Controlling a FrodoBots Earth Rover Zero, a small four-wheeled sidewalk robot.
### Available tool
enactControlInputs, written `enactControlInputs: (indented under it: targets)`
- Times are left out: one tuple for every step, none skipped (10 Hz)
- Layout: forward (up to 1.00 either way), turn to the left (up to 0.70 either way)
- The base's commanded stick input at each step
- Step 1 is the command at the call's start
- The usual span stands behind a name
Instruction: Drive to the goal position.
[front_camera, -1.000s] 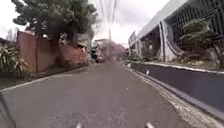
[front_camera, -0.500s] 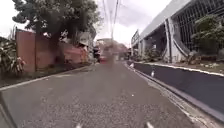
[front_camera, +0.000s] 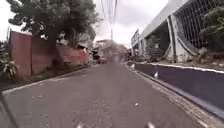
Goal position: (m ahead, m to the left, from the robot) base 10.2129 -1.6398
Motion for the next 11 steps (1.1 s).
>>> enactControlInputs:
  targets:
    - [0.70,0.01]
    - [0.70,0.00]
    - [0.70,-0.06]
    - [0.70,-0.14]
    - [0.70,-0.14]
    - [0.70,-0.14]
    - [0.70,-0.14]
    - [0.70,-0.14]
    - [0.70,-0.14]
    - [0.70,-0.14]
    - [0.70,-0.14]
